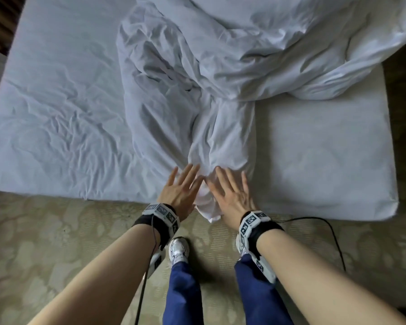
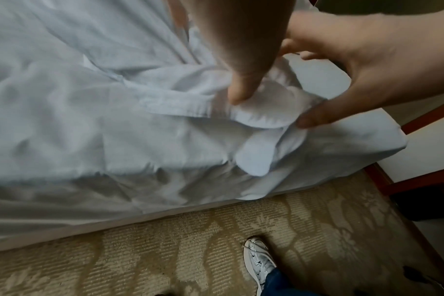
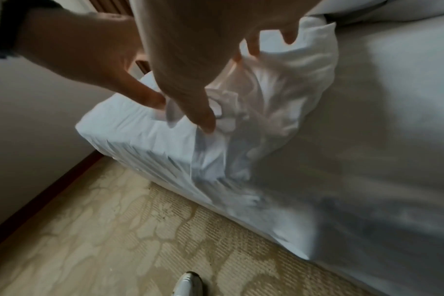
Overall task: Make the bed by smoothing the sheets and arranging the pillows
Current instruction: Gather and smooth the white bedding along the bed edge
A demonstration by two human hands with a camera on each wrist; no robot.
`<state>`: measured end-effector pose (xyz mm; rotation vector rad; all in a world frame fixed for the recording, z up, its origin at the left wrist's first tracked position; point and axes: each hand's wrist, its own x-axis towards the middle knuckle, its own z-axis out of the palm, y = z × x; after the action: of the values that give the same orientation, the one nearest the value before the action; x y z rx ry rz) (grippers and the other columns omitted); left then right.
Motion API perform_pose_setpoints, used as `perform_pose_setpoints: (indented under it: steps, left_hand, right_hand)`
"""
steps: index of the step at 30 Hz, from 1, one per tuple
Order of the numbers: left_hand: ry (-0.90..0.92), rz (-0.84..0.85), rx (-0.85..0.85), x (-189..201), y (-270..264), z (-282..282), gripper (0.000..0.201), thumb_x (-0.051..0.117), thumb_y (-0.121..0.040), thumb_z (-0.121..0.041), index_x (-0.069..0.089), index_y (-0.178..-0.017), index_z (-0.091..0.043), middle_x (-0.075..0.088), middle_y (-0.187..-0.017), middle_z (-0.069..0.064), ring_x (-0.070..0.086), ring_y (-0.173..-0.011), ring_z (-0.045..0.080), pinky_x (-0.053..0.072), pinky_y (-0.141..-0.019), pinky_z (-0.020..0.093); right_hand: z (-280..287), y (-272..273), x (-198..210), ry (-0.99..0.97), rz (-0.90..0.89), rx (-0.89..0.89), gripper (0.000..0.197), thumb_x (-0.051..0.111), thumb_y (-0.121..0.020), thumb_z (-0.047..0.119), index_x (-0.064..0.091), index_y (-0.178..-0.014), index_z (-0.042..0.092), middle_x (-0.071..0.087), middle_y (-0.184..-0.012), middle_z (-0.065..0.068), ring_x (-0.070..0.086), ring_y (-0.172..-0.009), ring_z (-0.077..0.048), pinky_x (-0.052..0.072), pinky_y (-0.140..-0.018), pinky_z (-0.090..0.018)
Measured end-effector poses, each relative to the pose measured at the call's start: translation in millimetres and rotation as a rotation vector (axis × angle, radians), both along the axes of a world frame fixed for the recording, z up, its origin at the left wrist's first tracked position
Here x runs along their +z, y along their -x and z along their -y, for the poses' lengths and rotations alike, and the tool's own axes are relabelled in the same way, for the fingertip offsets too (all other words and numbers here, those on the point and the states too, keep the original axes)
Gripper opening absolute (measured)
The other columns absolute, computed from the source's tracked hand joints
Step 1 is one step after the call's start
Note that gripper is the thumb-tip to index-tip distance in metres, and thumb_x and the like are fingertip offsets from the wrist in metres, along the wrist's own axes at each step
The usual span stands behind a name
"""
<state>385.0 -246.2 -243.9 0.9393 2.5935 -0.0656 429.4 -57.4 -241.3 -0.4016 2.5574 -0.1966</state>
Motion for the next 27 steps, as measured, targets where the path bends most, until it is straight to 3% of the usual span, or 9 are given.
perform_pose_setpoints:
  steps: [3,5,11,15,18,20,22,24,27]
  left_hand:
    - [0.131,-0.097,-0.007,-11,22,24,0.111,0.072,-0.078,-0.039,-0.001,-0.156,-0.011,-0.022,-0.159,0.015,-0.015,-0.148,0.031,0.001,-0.118,0.058]
    - [0.165,-0.166,-0.004,-20,42,41,0.114,0.073,-0.077,-0.031,-0.009,-0.154,-0.011,-0.025,-0.158,0.014,-0.017,-0.148,0.031,0.003,-0.117,0.060]
    - [0.236,-0.165,-0.129,-34,90,63,0.106,0.064,-0.087,-0.025,-0.019,-0.152,-0.008,-0.023,-0.160,0.011,-0.012,-0.149,0.026,-0.003,-0.118,0.058]
    - [0.291,-0.149,-0.149,-39,100,64,0.120,0.073,-0.077,-0.041,-0.014,-0.153,-0.006,-0.019,-0.161,0.011,-0.008,-0.150,0.028,0.000,-0.117,0.060]
    - [0.227,-0.114,-0.101,-47,111,61,0.090,0.064,-0.083,-0.021,0.010,-0.154,-0.005,0.003,-0.162,0.015,0.008,-0.149,0.032,0.009,-0.115,0.064]
    - [0.168,-0.091,-0.093,-52,119,55,0.062,0.055,-0.082,-0.009,0.041,-0.141,0.001,0.036,-0.149,0.024,0.035,-0.139,0.039,0.023,-0.111,0.063]
    - [0.130,-0.086,-0.121,-55,125,51,0.037,0.056,-0.076,-0.004,0.062,-0.112,0.004,0.063,-0.114,0.026,0.061,-0.109,0.039,0.047,-0.094,0.053]
    - [0.149,-0.008,-0.107,-51,130,45,0.029,0.065,-0.075,-0.002,0.063,-0.104,-0.001,0.066,-0.101,0.016,0.066,-0.092,0.034,0.053,-0.079,0.041]
    - [0.209,0.096,-0.088,-34,140,39,0.033,0.053,-0.087,-0.009,0.055,-0.120,-0.014,0.065,-0.109,0.007,0.066,-0.095,0.032,0.054,-0.078,0.039]
  right_hand:
    - [7,21,-19,-0.073,-0.057,-0.030,0.121,0.073,-0.077,0.039,-0.025,-0.148,0.035,-0.037,-0.153,-0.014,-0.029,-0.142,-0.038,-0.006,-0.109,-0.070]
    - [11,39,-28,-0.091,-0.099,-0.158,0.122,0.073,-0.076,0.029,-0.026,-0.147,0.038,-0.041,-0.151,-0.011,-0.030,-0.141,-0.041,-0.004,-0.108,-0.073]
    - [35,67,-42,-0.117,-0.085,-0.453,0.106,0.072,-0.076,0.047,-0.004,-0.150,0.046,-0.032,-0.156,-0.008,-0.020,-0.141,-0.050,0.004,-0.105,-0.077]
    - [44,58,-53,-0.132,-0.085,-0.640,0.127,0.083,-0.067,0.037,-0.013,-0.150,0.043,-0.033,-0.155,-0.009,-0.018,-0.139,-0.055,0.013,-0.100,-0.081]
    - [41,57,-59,-0.191,-0.060,-0.726,0.129,0.085,-0.065,0.034,-0.012,-0.150,0.042,-0.029,-0.157,-0.012,-0.002,-0.139,-0.060,0.030,-0.097,-0.075]
    - [39,63,-61,-0.185,-0.038,-0.706,0.116,0.077,-0.075,0.019,-0.007,-0.151,0.041,-0.025,-0.157,-0.014,0.006,-0.137,-0.060,0.036,-0.098,-0.068]
    - [36,76,-61,-0.168,0.019,-0.693,0.096,0.061,-0.085,0.003,0.004,-0.153,0.039,-0.016,-0.159,-0.017,0.014,-0.136,-0.059,0.035,-0.103,-0.064]
    - [32,91,-57,-0.136,0.093,-0.669,0.076,0.052,-0.089,-0.003,0.021,-0.151,0.029,0.005,-0.157,-0.024,0.027,-0.133,-0.054,0.035,-0.105,-0.059]
    - [28,104,-38,-0.147,0.054,-0.545,0.045,0.052,-0.088,0.004,0.046,-0.132,0.013,0.048,-0.125,-0.024,0.056,-0.109,-0.041,0.049,-0.087,-0.044]
